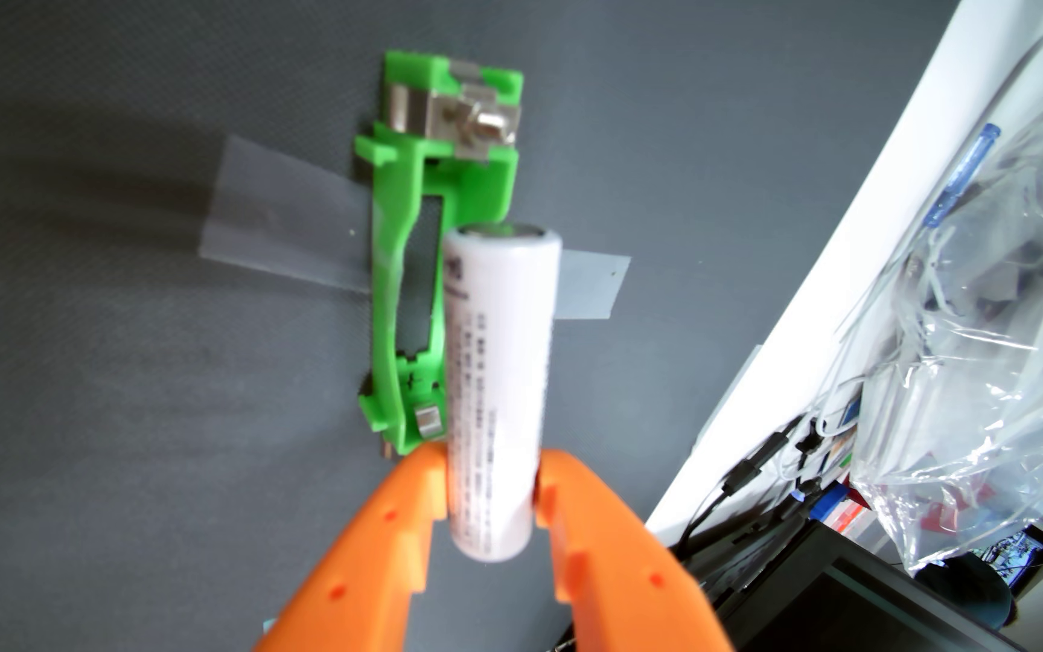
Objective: Insert Battery
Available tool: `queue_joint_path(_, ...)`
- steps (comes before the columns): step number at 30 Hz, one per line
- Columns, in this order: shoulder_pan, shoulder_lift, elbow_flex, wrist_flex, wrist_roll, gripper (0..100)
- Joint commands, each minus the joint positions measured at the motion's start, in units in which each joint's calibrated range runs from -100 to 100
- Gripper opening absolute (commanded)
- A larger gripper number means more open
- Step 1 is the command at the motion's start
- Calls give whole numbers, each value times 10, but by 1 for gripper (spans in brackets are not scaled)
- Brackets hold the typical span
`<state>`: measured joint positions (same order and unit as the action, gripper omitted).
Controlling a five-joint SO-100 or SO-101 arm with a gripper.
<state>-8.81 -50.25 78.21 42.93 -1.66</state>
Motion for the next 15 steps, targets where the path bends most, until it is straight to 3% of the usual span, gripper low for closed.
queue_joint_path(1,5,-3,-4,-7,-2,1)
queue_joint_path(15,7,-2,-4,-7,-2,1)
